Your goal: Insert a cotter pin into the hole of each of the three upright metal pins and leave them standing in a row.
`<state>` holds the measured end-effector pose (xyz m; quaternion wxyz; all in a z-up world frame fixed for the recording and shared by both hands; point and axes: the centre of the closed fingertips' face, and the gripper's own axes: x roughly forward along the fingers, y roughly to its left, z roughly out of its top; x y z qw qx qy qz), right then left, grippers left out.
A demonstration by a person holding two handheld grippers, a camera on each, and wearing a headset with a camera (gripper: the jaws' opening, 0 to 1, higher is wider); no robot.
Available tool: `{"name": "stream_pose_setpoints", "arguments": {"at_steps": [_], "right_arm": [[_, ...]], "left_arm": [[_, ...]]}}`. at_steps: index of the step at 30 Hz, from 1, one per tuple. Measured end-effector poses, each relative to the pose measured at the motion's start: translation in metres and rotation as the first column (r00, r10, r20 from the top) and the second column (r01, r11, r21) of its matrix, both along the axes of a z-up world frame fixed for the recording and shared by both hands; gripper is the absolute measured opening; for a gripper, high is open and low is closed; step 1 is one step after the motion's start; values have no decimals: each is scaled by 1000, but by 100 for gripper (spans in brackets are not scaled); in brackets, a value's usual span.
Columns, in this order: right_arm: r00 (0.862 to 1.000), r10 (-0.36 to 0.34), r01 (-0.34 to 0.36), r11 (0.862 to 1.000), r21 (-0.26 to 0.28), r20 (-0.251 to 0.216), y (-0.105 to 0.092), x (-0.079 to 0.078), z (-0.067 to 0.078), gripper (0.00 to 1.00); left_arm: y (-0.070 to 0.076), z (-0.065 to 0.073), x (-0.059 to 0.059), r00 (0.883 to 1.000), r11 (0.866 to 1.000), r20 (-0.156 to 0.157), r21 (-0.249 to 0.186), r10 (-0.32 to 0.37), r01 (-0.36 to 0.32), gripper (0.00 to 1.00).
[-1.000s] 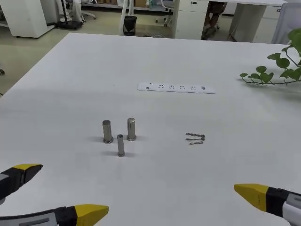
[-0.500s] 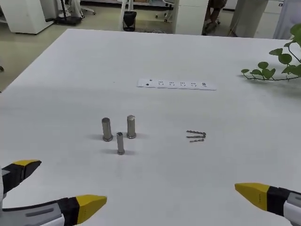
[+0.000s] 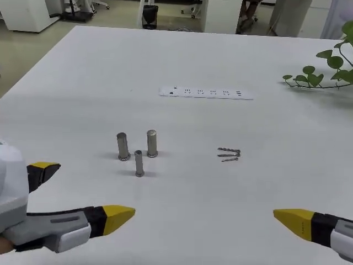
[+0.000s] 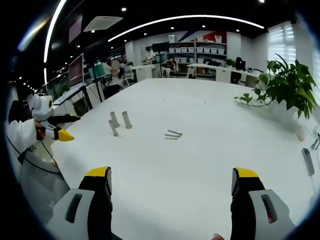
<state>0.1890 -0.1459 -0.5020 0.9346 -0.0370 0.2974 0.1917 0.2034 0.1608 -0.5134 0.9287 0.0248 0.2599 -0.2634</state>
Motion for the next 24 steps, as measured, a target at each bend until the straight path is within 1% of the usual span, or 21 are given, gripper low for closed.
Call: {"name": "stream_pose_setpoints", "arguments": {"at_steps": [2,4,6,8,11,15,18,20,22,24], "right_arm": [[1000,0,0,1000,-1,-2,0,1,-1,98],[1000,3,-3,1000,-1,-4,1,1,-2,98],[1000,2,-2,1000,-4,-2,1,2,-2,98],[1000,2,-2,1000,-5,-4,1,3,-2,98],[1000,3,-3,1000,-5,-6,0,4,-2,98],[1000,3,-3,1000,-7,-11,0,5,-4,98],[1000,3,-3,1000,-9,-18,-1,5,-5,98],[1000,2,-2,1000,-10,-22,-1,6,-6,98],[1000,2,-3,1000,-13,-26,-2,6,-7,98],[1000,0,0,1000,-16,-29,-3,7,-7,98]], "left_arm": [[-4,2,6,1000,1000,5,-3,-5,5,94],[-6,5,13,1000,1000,26,-3,-3,3,91],[-9,7,18,999,1000,32,-15,-4,5,89],[-13,9,24,999,999,36,-36,-13,14,87],[-17,9,30,999,999,39,-38,-26,27,83],[-20,5,36,999,998,32,-44,-44,45,79],[-20,1,41,999,998,21,-46,-49,50,73],[-19,-1,45,999,996,3,-76,-34,34,68],[-19,-1,49,999,995,2,-92,-32,32,64],[-19,-3,53,1000,995,1,-98,-29,29,59]]}}
